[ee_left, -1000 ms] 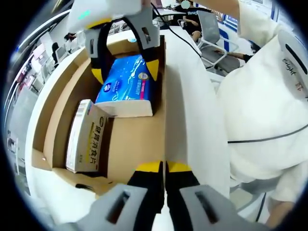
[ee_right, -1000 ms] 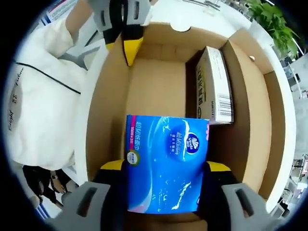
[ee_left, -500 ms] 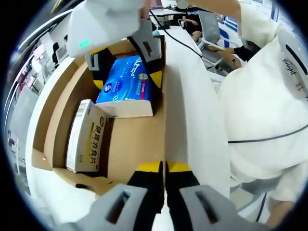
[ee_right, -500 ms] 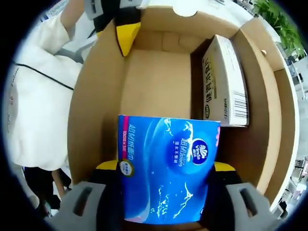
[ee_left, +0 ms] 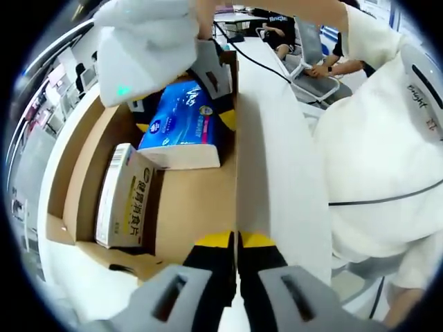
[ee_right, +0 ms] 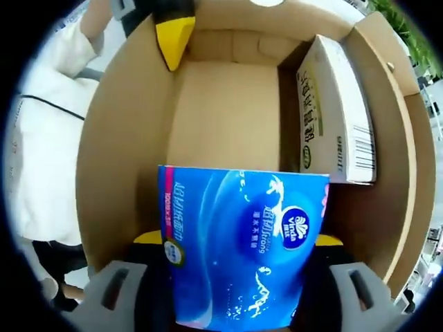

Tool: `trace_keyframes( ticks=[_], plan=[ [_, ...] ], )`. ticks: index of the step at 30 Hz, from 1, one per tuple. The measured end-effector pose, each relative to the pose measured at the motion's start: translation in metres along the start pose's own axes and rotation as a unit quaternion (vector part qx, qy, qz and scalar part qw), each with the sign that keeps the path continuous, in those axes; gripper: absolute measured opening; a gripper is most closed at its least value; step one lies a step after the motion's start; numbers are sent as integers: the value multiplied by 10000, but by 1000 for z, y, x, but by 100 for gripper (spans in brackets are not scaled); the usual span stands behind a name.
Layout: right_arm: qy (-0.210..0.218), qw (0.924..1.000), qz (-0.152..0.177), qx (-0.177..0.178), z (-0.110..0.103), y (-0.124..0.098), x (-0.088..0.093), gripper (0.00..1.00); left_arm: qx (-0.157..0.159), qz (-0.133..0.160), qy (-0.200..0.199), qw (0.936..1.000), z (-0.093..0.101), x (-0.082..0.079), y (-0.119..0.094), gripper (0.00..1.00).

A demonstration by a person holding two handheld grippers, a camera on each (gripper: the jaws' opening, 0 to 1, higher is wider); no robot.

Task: Operate the shoe box by opening the lid, removing the specified soft item, and placing it in the target area until the item is outside and the box remains undamaged.

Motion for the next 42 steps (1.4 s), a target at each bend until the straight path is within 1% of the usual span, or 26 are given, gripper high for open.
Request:
trace_keyframes(
  ticks=[2,5,10,14,16,17,18,19,20,23,25,28,29,31,33,34,35,37,38,41,42],
  plan=[
    [-19,10000,-8,-11,-2,1,-1,83,24,12,-7,10000,-1,0,0,1],
    [-30,9999,-124,-6,-2,2,-4,84,48,-16,-30,10000,1,0,0,1],
    [50,9997,-228,29,-1,2,-5,83,24,-3,-15,10000,4,-1,-1,1],
    [36,9996,-271,26,-3,2,-6,82,25,-2,-15,10000,4,0,-1,1],
    [33,9997,-254,18,-4,2,-5,81,33,3,-14,10000,2,0,-1,1],
    [29,9997,-242,19,-5,2,-5,78,35,1,-10,10000,3,0,-1,1],
    [10,9997,-225,3,-7,0,-4,73,39,-1,-15,10000,3,0,-1,1],
    [-128,9999,-12,-2,-3,-1,-3,71,52,-2,-26,10000,3,0,-1,1],
    [-32,10000,-36,-32,-4,-1,-2,71,50,3,-21,10000,4,0,-1,1],
    [-96,9999,-88,17,-6,0,-4,71,50,6,-13,10000,3,0,0,1],
    [-133,9998,-115,-15,-4,0,-5,71,60,-4,-29,10000,4,0,0,1],
    [-202,9997,-97,-1,-5,0,-5,70,54,13,-20,10000,4,1,0,1],
    [-279,9996,-58,-31,-5,-1,-5,70,49,14,-20,10000,4,1,-1,1],
    [-253,9996,7,-94,-6,-4,-3,70,49,11,-21,10000,4,1,0,1],
    [-209,9996,156,-119,-5,-10,-3,70,43,9,-6,10000,5,1,0,1],
    [-276,9994,213,-33,-4,-16,-3,70,37,5,-8,10000,5,0,0,1],
    [-324,9987,352,154,-1,-20,-5,70,41,6,-11,10000,5,0,-1,1],
    [-224,9993,301,40,-2,-28,-4,70,44,7,-17,10000,4,1,-1,1],
    [-262,9994,224,45,-7,-31,-3,70,43,2,-14,10000,4,1,0,1],
    [-349,9992,126,165,-3,-38,-3,70,53,5,-24,10000,2,1,0,1],
    [-353,9991,145,202,-3,-43,-4,70,59,2,-22,10000,1,1,0,1]
  ],
)
Point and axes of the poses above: the point that each gripper's makers call its tool centre point, and the gripper's own axes: y roughly forward along the fingers, z roughly to its right, x roughly out of its underside, the point moved 9 cm from there along -y, roughly backward along the fingers, and after that the axes turned 4 degrees about -x, right-handed, at the moved point
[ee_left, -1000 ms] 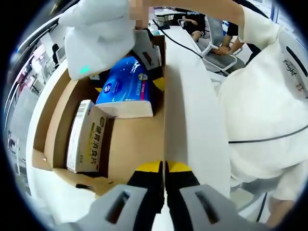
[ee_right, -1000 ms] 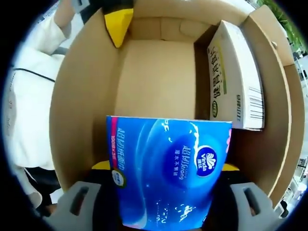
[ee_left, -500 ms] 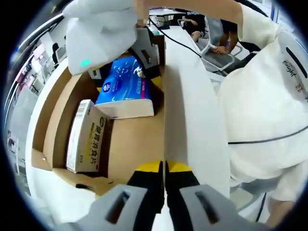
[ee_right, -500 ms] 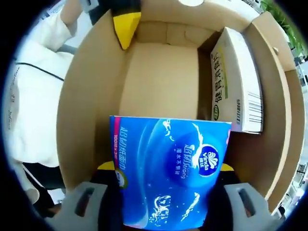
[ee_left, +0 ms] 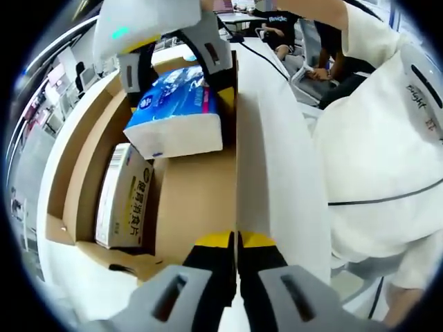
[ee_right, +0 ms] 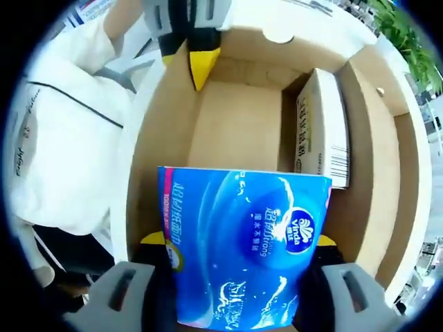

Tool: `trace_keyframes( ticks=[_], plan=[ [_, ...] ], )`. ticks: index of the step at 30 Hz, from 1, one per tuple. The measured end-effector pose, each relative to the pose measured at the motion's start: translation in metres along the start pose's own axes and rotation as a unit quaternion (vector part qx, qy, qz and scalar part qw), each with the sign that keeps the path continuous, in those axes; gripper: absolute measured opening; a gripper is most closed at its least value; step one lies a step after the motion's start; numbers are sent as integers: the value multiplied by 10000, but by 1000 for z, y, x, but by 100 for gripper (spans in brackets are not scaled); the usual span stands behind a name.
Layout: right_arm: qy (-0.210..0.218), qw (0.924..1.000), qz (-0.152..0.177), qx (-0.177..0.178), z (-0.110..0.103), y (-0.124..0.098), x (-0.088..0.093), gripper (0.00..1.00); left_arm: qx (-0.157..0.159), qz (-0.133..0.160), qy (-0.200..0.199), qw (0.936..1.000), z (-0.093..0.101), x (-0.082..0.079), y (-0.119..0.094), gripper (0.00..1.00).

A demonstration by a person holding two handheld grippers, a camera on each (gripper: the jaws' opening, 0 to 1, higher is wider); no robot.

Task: Operate the shoe box by opening the lid, removing the specified soft item, and placing it in the target area until the item is outside and the box remains undamaged.

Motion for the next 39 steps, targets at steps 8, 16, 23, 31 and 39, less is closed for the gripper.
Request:
trace_keyframes(
  ticks=[8,16,23,31,39],
  plan=[
    [117,9999,-44,6,-11,-19,0,70,0,15,1,10000,-2,0,-1,1],
    [177,9997,-92,131,-8,-27,1,70,2,28,35,10000,-2,0,-1,1],
    [141,9998,-157,66,-9,-44,2,70,-4,17,17,10000,3,-2,0,1],
    [85,9998,-152,53,8,-47,2,70,-22,13,13,10000,6,-3,1,1],
    [-25,9994,-157,314,1,-67,2,70,2,6,-3,10000,10,-5,2,1]
  ],
)
Point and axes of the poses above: the point that each gripper's makers call its tool centre point, and the gripper's own axes: y roughly forward along the fingers, z roughly to its right, x roughly out of its underside, the point moved 9 cm from there along -y, roughly backward along the fingers, and after that the axes turned 4 degrees about -x, right-handed, at the moved point
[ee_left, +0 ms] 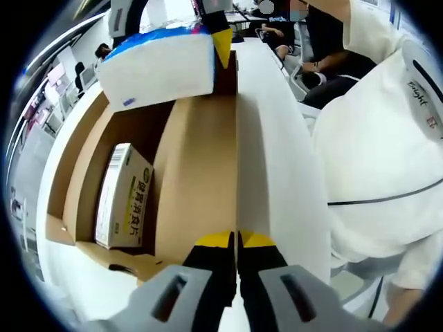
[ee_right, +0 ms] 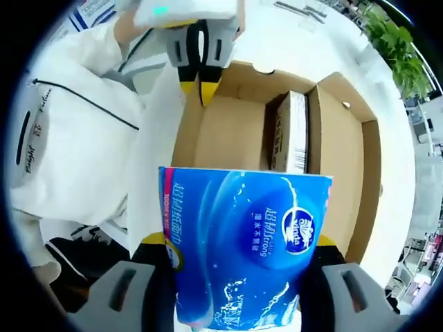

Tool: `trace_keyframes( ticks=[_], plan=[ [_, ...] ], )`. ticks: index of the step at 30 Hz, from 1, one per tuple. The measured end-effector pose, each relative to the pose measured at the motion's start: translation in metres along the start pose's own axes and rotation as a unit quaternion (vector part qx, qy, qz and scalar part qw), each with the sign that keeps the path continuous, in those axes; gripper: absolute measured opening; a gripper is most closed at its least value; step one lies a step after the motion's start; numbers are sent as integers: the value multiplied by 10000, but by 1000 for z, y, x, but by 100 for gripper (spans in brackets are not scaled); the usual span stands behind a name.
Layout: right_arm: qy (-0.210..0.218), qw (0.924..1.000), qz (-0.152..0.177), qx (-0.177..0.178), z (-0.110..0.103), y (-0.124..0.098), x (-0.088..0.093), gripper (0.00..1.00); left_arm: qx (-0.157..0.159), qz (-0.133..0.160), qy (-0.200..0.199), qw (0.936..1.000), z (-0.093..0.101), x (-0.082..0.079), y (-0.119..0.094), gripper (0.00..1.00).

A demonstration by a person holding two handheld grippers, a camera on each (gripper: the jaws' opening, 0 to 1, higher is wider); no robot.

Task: Operate the shoe box by opening the lid, removing the specified soft item, and placing it in the target area until the item is outside and the box remains undamaged.

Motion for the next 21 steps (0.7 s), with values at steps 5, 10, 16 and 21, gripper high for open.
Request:
trace_keyframes(
  ticks=[5,10,16,21],
  plan=[
    [-22,9998,-204,55,-12,-5,-1,70,-9,-7,-3,10000,0,0,0,1],
    [-159,9998,-127,18,-25,-13,-4,70,-13,12,3,10000,-2,1,-1,1],
    [-267,9995,-164,89,-29,-20,2,70,-21,18,9,10000,-3,2,-1,1],
    [-308,9992,-207,156,-27,-21,8,70,-11,6,5,10000,-2,0,0,1]
  ],
)
Point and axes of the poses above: the point that each gripper's makers call its tool centre point, and the gripper's own axes: y roughly forward along the fingers, z roughly to its right, x roughly out of its underside, the point moved 9 cm from there along -y, roughly backward along the fingers, and after that the axes turned 4 degrees about -x, right-handed, at the moved point
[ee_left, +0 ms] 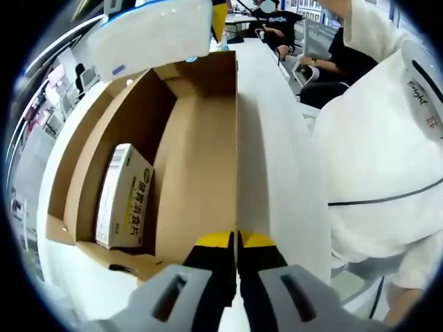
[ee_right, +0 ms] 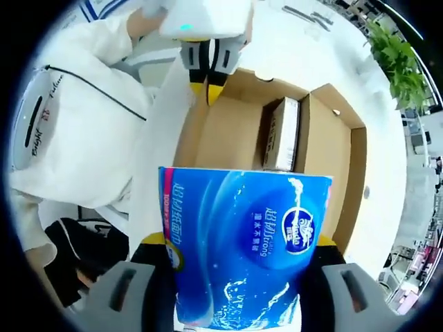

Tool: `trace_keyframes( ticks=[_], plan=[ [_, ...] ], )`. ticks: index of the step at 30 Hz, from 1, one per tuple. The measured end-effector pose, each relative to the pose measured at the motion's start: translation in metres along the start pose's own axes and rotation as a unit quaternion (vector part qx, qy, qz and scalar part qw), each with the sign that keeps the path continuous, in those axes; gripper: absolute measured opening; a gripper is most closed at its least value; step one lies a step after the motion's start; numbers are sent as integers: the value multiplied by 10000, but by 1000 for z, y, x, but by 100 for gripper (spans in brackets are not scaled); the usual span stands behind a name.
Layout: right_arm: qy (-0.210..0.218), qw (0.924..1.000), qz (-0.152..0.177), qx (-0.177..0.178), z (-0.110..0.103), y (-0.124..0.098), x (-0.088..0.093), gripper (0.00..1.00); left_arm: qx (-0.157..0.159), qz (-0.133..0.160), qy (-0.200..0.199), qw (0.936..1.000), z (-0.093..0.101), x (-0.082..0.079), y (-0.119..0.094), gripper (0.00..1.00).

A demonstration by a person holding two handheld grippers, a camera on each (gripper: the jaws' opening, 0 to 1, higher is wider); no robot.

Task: Operate the shoe box by opening the lid, removing the specified soft item, and placing it in the target area until the item is outside and the box remains undamaged.

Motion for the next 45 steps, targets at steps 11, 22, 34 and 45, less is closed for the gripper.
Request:
trace_keyframes(
  ticks=[11,22,34,45],
  plan=[
    [75,10000,-33,-30,-1,-3,12,70,-8,11,-2,10000,-6,4,-2,1],
    [237,9997,-71,57,-2,-10,33,70,-9,-3,-8,10000,-11,6,-3,1],
    [475,9988,-74,3,-8,-2,56,70,-15,-2,-2,10000,-11,5,-3,1],
    [680,9975,-139,109,-11,-6,85,70,-16,2,-3,10000,-8,4,-3,1]
  ],
)
Point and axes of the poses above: the point that each gripper's makers call its tool centre point, and the gripper's own axes: y roughly forward along the fingers, z roughly to its right, x roughly out of its underside, the point moved 9 cm from there along -y, roughly backward along the fingers, and after that the axes turned 4 degrees about -x, right-handed, at the moved point
